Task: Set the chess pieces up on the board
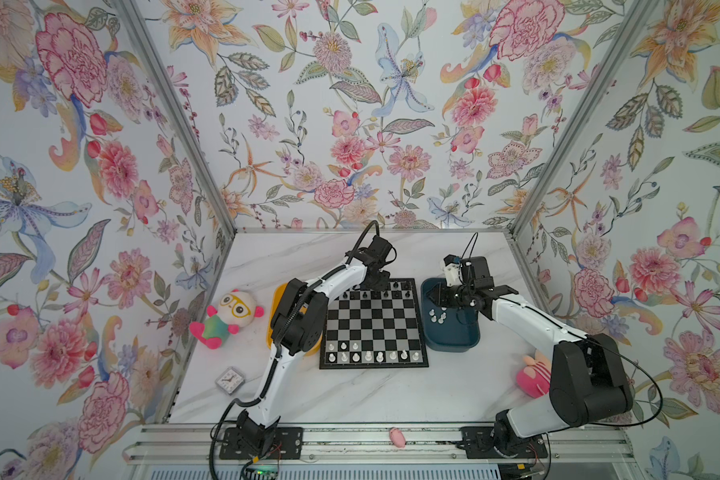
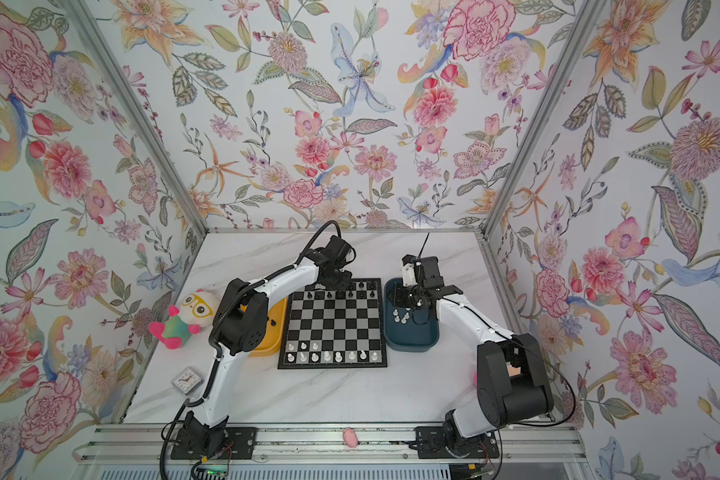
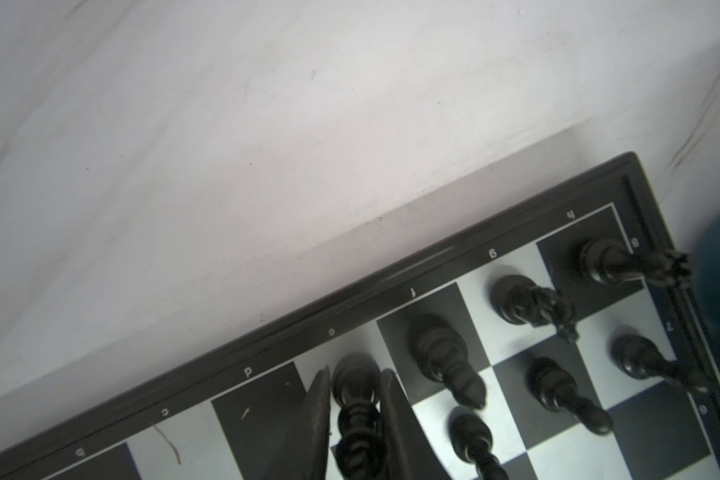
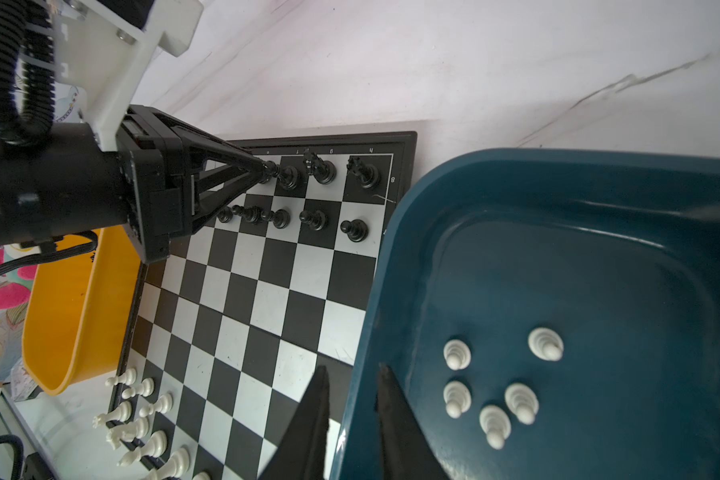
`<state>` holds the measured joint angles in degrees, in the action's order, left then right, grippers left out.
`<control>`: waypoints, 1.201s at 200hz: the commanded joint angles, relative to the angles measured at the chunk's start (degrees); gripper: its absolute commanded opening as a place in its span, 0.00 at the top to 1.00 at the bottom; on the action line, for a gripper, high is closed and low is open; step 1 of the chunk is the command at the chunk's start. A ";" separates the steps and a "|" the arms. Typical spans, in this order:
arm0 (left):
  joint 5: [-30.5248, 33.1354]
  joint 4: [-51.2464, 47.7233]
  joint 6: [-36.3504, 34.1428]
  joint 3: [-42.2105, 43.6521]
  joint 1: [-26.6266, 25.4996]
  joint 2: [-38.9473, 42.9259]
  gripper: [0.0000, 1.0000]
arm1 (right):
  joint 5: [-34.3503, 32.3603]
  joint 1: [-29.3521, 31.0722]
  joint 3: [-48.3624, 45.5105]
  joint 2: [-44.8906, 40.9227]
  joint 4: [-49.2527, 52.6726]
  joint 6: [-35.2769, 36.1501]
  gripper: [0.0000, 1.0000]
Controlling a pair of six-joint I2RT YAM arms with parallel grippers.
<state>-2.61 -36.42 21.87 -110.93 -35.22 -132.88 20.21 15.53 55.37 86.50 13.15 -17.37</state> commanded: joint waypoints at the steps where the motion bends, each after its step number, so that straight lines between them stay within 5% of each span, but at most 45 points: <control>1: 0.94 -1.11 -0.57 -0.10 -0.74 0.94 0.74 | 0.36 -0.33 -0.86 0.54 -0.70 -0.57 0.77; 188: 1.83 -0.49 -0.62 0.09 -1.01 7.03 0.72 | 0.40 -0.36 -0.92 -0.10 -0.64 -0.75 0.77; 240: 6.30 -1.23 -1.57 1.22 -0.95 13.08 0.71 | 0.38 -0.34 -0.60 -0.28 -0.32 -0.74 0.77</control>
<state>-0.21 -36.40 21.71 -110.76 -35.66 -125.19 20.21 15.53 55.37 86.50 13.15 -17.39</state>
